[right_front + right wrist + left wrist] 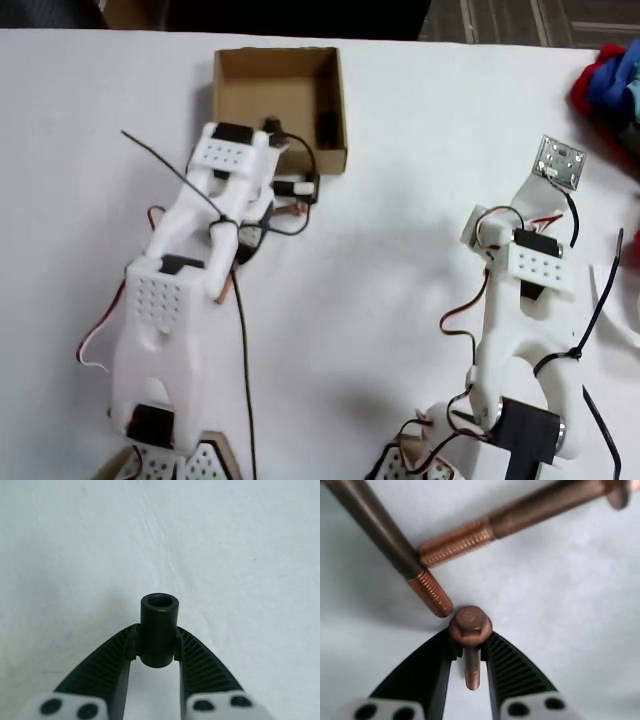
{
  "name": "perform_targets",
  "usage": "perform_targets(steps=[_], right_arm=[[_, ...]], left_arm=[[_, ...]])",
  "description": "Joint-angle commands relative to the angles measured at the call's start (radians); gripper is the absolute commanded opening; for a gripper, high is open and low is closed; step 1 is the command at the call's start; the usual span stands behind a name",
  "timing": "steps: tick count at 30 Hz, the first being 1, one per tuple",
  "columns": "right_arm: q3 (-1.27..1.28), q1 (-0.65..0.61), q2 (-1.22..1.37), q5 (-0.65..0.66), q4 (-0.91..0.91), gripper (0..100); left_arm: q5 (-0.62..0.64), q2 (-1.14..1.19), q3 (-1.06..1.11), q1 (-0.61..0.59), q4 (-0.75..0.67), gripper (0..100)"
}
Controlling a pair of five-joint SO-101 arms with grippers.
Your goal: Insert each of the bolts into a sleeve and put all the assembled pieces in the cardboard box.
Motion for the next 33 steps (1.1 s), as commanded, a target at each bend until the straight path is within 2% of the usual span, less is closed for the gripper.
perform_targets(steps=[1,8,11,15,20,23,27,33], right_arm=[[-0.005,-0.001,-0.022,-0.006,-0.018,2.0],[-0.005,-0.001,-0.031,-0.006,-0.01,2.0],[0.023,-0.01,-0.051,0.008,-0.018,2.0],[0.155,-0.076,-0.197,0.08,-0.094,2.0],[0.486,-0.166,-0.553,0.173,-0.34,2.0],[0.649,-0.206,-0.73,0.178,-0.467,2.0],[0.798,-0.332,-0.834,0.186,-0.645,2.0],[0.822,-0.51,-0.837,0.186,-0.819,2.0]], left_arm=[[0.011,-0.141,-0.091,-0.002,0.06,3],[0.011,-0.565,-0.048,0.006,0.026,3],[0.025,-0.729,0.113,0.003,-0.1,3],[0.066,-0.999,0.481,0.006,-0.373,3],[0.066,-1.336,1.0,0.0,-0.832,3],[0.071,-1.476,1.181,0.006,-1.057,3],[0.069,-1.54,1.265,0.043,-1.275,3],[0.074,-1.54,1.142,0.166,-1.301,3]])
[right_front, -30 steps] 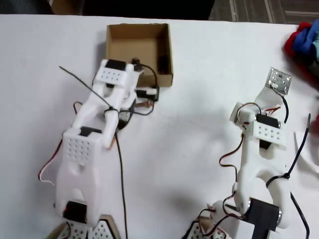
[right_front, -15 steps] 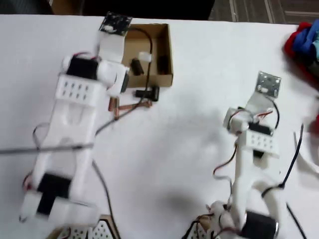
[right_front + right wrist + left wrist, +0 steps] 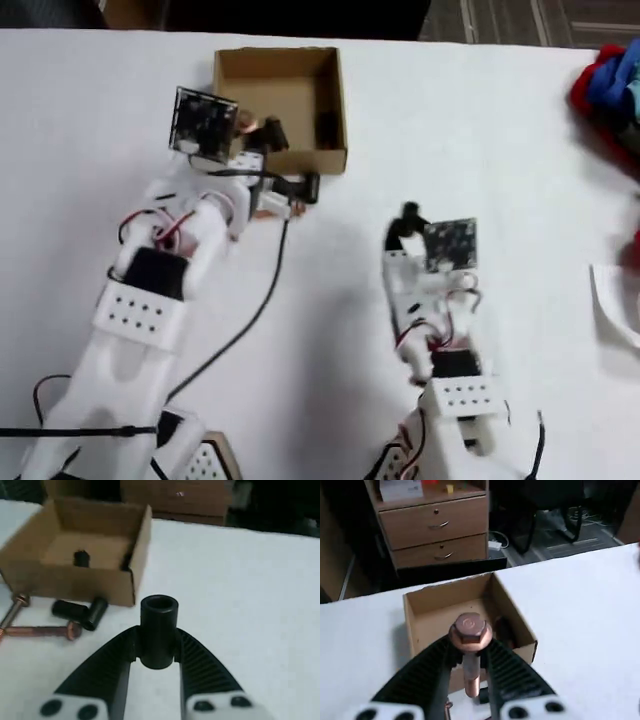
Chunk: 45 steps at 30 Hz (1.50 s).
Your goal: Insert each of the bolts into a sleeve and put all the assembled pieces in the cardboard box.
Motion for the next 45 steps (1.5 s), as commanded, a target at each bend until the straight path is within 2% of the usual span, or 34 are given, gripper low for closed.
perform_targets(steps=[1,7,9,15,22,25,34,45], right_arm=[[-0.04,-0.077,-0.031,0.008,-0.074,2.0],[-0.064,-0.148,-0.031,0.002,-0.074,2.0],[-0.06,-0.159,-0.031,0.002,-0.074,2.0],[-0.084,-0.182,-0.033,0.008,-0.12,2.0],[-0.091,-0.2,-0.031,0.008,-0.203,2.0],[-0.091,-0.197,-0.031,0.002,-0.209,2.0],[-0.092,-0.202,-0.031,0.002,-0.205,2.0],[-0.084,-0.196,0.007,0.002,-0.205,2.0]], left_arm=[[0.014,-0.043,-0.13,0.091,-0.025,3],[0.014,-0.041,-0.363,0.181,0.21,3],[0.015,-0.041,-0.406,0.184,0.244,3],[0.038,-0.04,-0.387,0.19,0.189,3],[0.267,-0.028,-0.332,0.187,0.183,3],[0.321,0.006,-0.334,0.187,0.183,3],[0.348,0.097,-0.349,0.196,0.181,3],[0.344,0.107,-0.364,0.267,0.222,3]])
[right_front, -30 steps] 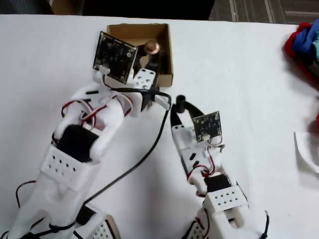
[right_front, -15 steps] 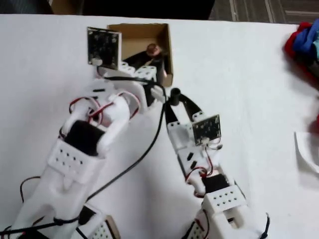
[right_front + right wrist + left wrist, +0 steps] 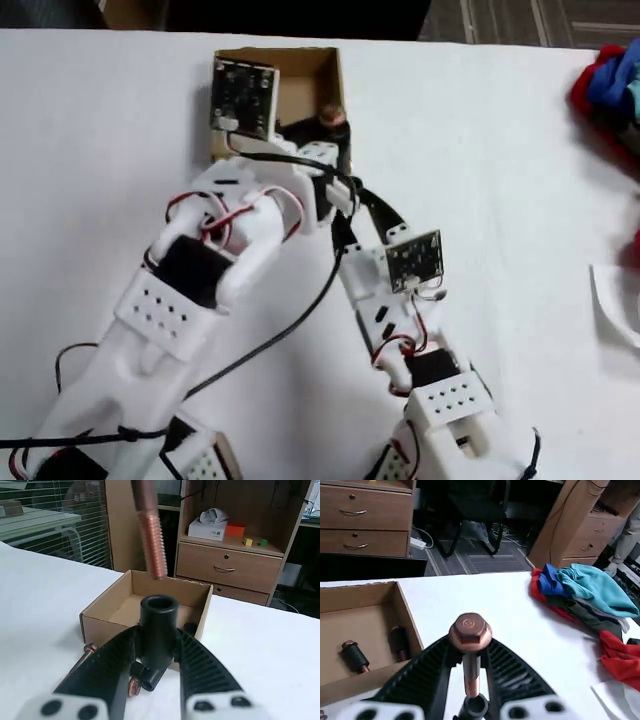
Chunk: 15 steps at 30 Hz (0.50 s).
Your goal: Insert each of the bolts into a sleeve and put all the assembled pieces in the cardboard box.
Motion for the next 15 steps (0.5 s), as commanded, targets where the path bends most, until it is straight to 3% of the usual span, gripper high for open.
perform_targets(steps=[1,9,15], right_arm=[[-0.057,-0.001,0.035,0.002,-0.024,2.0],[-0.124,0.031,0.24,0.002,-0.124,2.0],[-0.13,0.031,0.257,0.002,-0.139,2.0]], left_arm=[[0.002,0.003,-0.039,0.015,0.012,3],[0.0,0.005,-0.005,0.015,0.011,3],[0.0,0.005,0.027,0.015,0.005,3]])
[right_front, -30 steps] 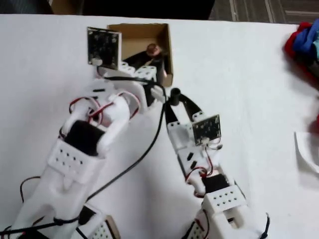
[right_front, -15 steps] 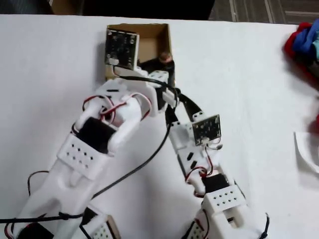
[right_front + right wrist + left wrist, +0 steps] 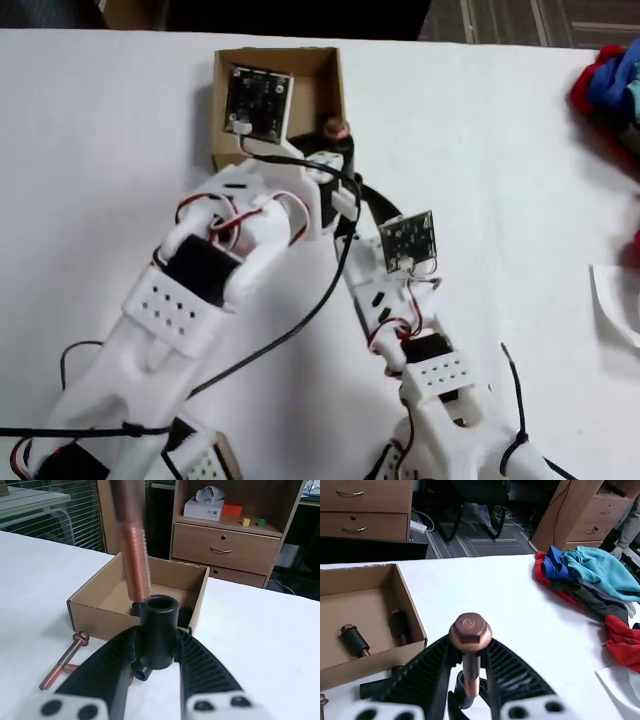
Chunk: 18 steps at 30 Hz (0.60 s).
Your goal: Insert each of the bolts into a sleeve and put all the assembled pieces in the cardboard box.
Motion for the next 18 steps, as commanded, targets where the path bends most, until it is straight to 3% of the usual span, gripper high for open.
perform_targets(steps=[1,18], right_arm=[[-0.058,0.008,0.004,0.002,-0.03,2.0],[-0.058,0.008,0.004,0.002,-0.03,2.0]], left_arm=[[0.0,-0.005,-0.005,0.011,-0.006,3],[-0.058,0.104,-0.013,0.009,-0.095,3]])
